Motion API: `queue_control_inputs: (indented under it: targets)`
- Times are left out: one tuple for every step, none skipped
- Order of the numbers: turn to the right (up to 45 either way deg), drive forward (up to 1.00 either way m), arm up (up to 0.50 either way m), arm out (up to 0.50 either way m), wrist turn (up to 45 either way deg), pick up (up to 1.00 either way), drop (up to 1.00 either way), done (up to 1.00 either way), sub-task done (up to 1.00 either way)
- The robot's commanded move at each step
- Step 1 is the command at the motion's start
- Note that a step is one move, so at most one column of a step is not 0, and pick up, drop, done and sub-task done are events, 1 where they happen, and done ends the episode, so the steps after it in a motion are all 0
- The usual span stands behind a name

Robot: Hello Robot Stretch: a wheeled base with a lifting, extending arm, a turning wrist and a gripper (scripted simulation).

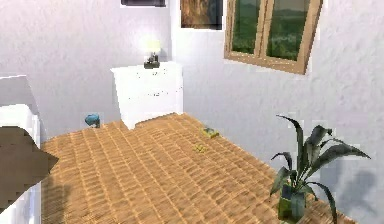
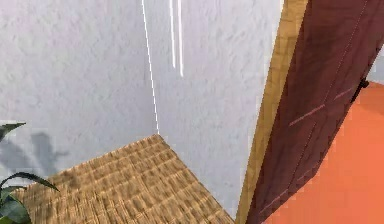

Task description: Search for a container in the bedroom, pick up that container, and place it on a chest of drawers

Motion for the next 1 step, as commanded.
queue_control_inputs:
  targets:
    - [0.0, 0.45, 0.00, 0.00, 0.0, 0.00, 0.00, 0.00, 0.00]
